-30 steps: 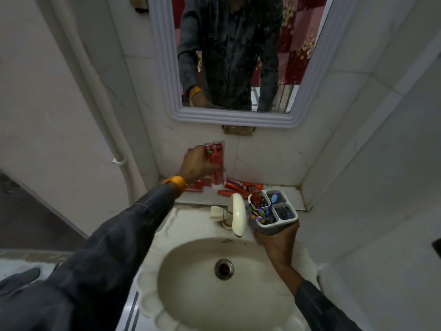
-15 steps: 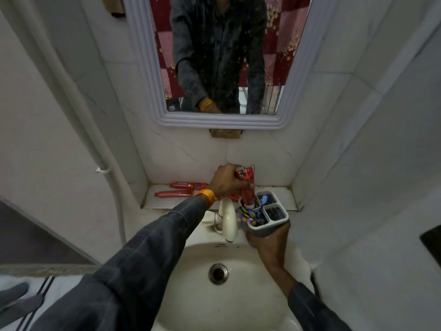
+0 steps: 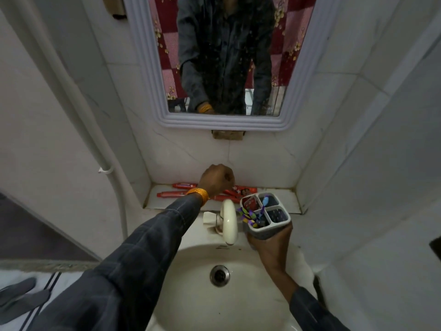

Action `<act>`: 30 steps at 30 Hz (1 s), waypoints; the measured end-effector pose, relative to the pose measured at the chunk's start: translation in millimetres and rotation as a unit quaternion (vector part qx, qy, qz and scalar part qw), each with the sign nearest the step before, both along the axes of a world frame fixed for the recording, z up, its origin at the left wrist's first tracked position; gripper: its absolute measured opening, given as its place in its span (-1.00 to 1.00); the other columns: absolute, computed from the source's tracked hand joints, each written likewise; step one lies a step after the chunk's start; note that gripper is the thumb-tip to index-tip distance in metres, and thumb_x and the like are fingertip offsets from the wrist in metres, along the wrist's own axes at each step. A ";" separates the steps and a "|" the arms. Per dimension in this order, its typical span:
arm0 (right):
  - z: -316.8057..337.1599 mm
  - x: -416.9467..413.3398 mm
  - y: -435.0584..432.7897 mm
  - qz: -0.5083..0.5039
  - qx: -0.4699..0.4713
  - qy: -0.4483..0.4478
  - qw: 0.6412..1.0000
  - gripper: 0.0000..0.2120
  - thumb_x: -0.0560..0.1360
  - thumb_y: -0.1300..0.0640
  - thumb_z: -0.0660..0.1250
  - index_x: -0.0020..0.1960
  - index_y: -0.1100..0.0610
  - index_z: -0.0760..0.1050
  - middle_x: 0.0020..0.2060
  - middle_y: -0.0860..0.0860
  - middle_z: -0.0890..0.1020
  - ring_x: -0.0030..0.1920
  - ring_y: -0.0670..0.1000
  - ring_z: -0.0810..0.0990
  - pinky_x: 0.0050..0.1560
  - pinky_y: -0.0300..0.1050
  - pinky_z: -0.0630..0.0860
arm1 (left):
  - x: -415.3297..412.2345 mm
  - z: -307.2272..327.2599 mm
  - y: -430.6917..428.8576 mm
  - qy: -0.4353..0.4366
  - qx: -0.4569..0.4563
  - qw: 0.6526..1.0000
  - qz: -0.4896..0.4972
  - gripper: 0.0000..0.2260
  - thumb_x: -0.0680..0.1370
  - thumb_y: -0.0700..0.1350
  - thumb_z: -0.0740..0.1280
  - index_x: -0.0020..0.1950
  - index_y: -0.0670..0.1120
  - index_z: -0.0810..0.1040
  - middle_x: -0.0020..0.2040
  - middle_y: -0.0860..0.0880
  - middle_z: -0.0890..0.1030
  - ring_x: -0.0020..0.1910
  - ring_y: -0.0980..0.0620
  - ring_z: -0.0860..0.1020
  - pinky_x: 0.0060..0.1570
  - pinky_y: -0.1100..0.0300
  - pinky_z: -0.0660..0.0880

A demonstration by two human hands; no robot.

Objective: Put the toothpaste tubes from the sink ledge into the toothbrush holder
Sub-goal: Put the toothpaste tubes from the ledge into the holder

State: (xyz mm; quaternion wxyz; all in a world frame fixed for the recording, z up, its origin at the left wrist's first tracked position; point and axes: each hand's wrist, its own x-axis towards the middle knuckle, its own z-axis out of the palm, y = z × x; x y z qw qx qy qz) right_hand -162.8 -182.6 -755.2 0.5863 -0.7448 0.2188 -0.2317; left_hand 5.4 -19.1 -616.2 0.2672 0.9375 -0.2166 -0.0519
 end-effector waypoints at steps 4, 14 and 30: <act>-4.5 -0.1 -2.6 0.003 0.010 -0.005 1.000 0.16 0.11 0.23 0.83 0.55 0.05 0.27 0.44 0.08 0.57 0.40 0.07 0.63 0.37 0.24 0.63 | 11.8 -26.5 38.2 0.025 0.069 0.996 0.053 -0.87 0.52 -0.13 0.40 0.02 -0.11 0.68 0.05 -0.12 0.70 0.01 -0.11 0.64 0.11 0.03 0.59; -1.8 -11.0 3.0 0.010 0.004 -0.014 1.000 0.14 0.14 0.36 0.80 0.51 0.01 0.23 0.44 0.11 0.57 0.40 0.06 0.65 0.36 0.16 0.64 | 35.3 -67.5 11.9 0.049 0.073 0.996 -0.005 -0.73 0.58 -0.12 0.32 0.25 -0.16 0.54 0.22 -0.19 0.60 0.19 -0.18 0.56 0.24 0.02 0.47; -6.4 1.3 16.2 -0.017 -0.020 -0.004 1.000 0.13 0.18 0.31 0.79 0.55 -0.01 0.22 0.49 0.05 0.52 0.46 0.02 0.59 0.36 -0.10 0.62 | 51.7 -88.0 -6.4 0.049 0.191 0.979 -0.054 -0.62 0.51 -0.08 0.43 0.27 -0.20 0.53 0.25 -0.21 0.58 0.20 -0.19 0.57 0.20 0.02 0.50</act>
